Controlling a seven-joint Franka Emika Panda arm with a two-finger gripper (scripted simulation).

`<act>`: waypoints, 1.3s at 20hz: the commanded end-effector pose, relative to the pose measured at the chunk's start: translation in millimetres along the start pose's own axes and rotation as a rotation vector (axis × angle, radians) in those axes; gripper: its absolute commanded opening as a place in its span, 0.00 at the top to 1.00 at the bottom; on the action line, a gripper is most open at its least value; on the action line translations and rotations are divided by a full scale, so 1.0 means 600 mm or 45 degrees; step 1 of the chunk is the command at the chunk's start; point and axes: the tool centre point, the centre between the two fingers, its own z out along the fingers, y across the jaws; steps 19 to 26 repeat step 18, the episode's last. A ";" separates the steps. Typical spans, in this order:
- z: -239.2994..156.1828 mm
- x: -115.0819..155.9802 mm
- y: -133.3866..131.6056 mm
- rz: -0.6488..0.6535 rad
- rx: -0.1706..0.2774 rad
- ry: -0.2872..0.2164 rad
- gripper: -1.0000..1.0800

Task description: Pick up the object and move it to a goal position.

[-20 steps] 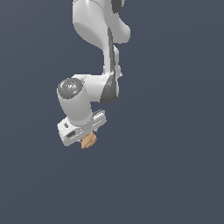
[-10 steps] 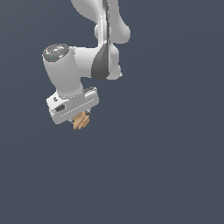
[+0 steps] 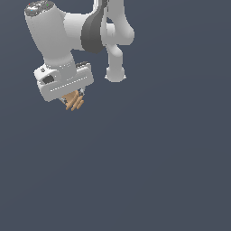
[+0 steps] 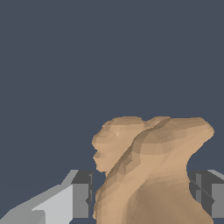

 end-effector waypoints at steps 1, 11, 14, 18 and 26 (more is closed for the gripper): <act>-0.032 -0.031 -0.006 -0.001 0.001 0.001 1.00; -0.128 -0.119 -0.017 -0.001 0.003 0.001 1.00; -0.143 -0.133 -0.018 -0.002 0.002 0.000 1.00; -0.150 -0.139 -0.018 -0.002 0.002 0.000 1.00; -0.150 -0.139 -0.018 -0.002 0.002 0.000 1.00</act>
